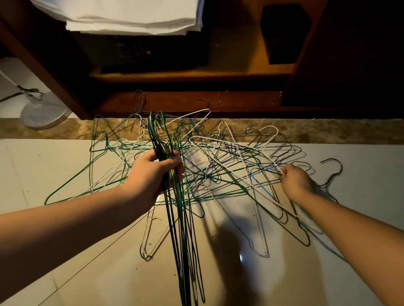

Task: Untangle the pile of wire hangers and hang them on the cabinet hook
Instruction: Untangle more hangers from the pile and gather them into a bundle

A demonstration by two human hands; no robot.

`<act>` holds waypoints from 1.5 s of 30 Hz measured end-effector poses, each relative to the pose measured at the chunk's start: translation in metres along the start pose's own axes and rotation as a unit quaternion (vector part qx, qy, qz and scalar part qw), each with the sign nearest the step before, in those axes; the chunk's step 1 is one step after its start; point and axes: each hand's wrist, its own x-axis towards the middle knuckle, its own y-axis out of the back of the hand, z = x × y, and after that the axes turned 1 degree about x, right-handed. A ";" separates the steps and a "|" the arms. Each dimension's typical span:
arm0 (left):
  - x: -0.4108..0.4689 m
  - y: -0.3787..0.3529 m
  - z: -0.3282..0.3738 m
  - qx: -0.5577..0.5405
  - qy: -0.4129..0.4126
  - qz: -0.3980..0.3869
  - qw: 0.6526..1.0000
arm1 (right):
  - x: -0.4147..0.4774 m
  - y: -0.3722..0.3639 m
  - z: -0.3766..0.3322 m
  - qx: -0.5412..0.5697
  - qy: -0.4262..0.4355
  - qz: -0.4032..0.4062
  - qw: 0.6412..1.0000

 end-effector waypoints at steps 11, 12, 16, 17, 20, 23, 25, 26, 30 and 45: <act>-0.008 -0.014 0.015 -0.032 -0.014 -0.054 0.998 | -0.045 0.059 -0.004 0.321 -0.055 0.092 0.941; -0.010 -0.016 0.017 -0.035 -0.018 -0.058 0.998 | -0.050 0.063 -0.006 0.333 -0.046 0.097 0.937; -0.020 -0.017 0.027 -0.037 -0.043 -0.079 0.995 | -0.077 0.082 -0.024 0.391 -0.016 0.089 0.916; -0.023 -0.017 0.030 -0.034 -0.050 -0.084 0.995 | -0.086 0.088 -0.031 0.408 -0.008 0.075 0.910; -0.034 -0.016 0.040 -0.035 -0.073 -0.084 0.993 | -0.118 0.111 -0.057 0.464 0.018 0.024 0.886; -0.043 -0.018 0.052 -0.036 -0.104 -0.077 0.991 | -0.148 0.131 -0.084 0.519 0.039 -0.014 0.854; -0.046 -0.019 0.060 -0.051 -0.120 -0.074 0.989 | -0.164 0.140 -0.102 0.534 0.049 -0.038 0.844; -0.048 -0.020 0.064 -0.058 -0.126 -0.075 0.987 | -0.171 0.142 -0.111 0.541 0.055 -0.051 0.838; -0.053 -0.026 0.080 -0.072 -0.135 -0.084 0.985 | -0.190 0.149 -0.147 0.576 0.078 -0.097 0.808; -0.045 -0.009 0.086 -0.135 -0.102 -0.108 0.980 | -0.206 0.141 -0.174 0.502 0.145 -0.097 0.847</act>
